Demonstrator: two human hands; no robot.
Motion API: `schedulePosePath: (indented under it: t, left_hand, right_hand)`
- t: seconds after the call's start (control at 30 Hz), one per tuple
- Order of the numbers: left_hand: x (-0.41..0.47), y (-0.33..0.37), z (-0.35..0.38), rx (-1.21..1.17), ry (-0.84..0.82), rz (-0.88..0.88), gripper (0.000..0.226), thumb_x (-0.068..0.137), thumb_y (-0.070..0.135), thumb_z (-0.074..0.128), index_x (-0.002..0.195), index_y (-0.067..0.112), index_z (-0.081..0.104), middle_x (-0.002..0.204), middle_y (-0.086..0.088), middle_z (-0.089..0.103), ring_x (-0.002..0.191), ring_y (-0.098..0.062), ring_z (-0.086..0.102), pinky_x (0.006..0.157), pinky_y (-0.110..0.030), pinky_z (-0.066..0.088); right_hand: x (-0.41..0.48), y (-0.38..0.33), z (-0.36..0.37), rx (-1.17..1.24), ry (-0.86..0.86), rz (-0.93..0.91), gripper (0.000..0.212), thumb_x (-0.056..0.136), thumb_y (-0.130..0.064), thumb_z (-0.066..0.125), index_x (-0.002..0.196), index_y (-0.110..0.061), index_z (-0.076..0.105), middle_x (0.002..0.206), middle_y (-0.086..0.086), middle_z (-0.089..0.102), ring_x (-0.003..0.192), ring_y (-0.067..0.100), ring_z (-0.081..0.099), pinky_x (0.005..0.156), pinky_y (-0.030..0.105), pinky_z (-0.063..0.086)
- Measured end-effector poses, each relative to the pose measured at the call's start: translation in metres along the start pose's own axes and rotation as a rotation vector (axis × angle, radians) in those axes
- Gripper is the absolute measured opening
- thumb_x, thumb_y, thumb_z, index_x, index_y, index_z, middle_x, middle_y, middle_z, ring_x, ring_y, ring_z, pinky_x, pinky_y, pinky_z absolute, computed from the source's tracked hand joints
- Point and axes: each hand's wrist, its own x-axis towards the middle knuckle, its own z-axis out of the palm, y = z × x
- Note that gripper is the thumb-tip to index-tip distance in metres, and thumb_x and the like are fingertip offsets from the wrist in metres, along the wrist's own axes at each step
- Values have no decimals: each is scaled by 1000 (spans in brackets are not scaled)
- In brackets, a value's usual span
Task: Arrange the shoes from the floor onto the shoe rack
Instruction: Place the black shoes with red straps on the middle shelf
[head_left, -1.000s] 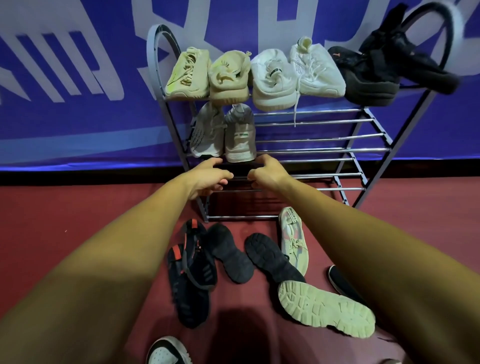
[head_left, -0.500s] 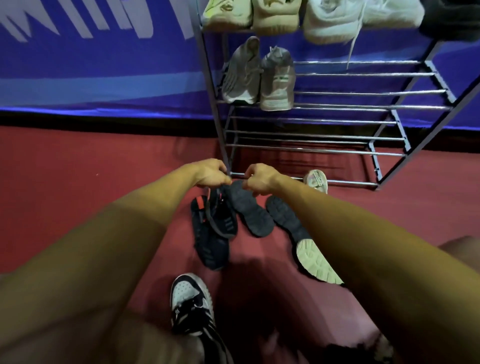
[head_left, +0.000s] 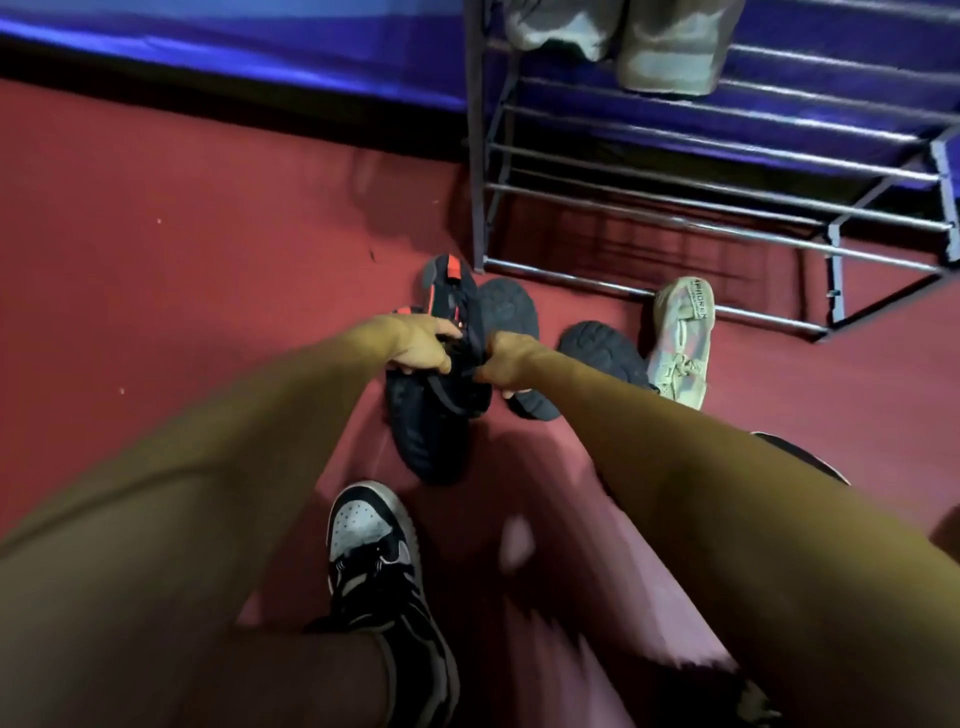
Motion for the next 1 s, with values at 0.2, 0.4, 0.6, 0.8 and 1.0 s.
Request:
schedulePosePath:
  t: [0.2,0.4,0.6,0.8,1.0]
  left_hand:
    - [26,-14,18,-84,-17,-63,62,94,25,58,148,40,33,72,-2,52,57,-16,49,51,-25,40]
    - [31,-17,19,-142,52,-62,46,93,19,59,137,29,50,118,-5,56,97,-23,57,80,-27,44]
    - [22,-11,2,-255,160,-99,33,88,10,52,114,29,58,73,-2,55,61,-19,50,51,-24,37]
    - [-9,24,-14,-216,178,-99,33,93,12,42,120,7,62,65,-12,51,51,-21,42,48,-25,32]
    - [-56,60,-40,-208,177,-59,34,98,34,41,99,8,62,65,-8,52,45,-18,41,44,-19,32]
  right_hand:
    - [31,6,23,51,-11,73,63,90,-31,63,142,-4,38,135,19,54,115,30,60,76,28,43]
    - [42,8,33,278,-42,118,73,90,-28,67,147,2,32,129,20,58,105,29,63,74,31,48]
    - [29,13,11,522,-54,109,20,90,-25,68,84,-10,57,65,8,49,48,17,39,41,25,31]
    - [-15,18,-23,620,-21,71,20,88,-24,68,74,-13,58,57,4,47,43,15,36,41,22,27]
    - [-66,24,-60,565,0,55,36,97,-34,47,69,-14,57,59,5,51,42,13,39,40,20,26]
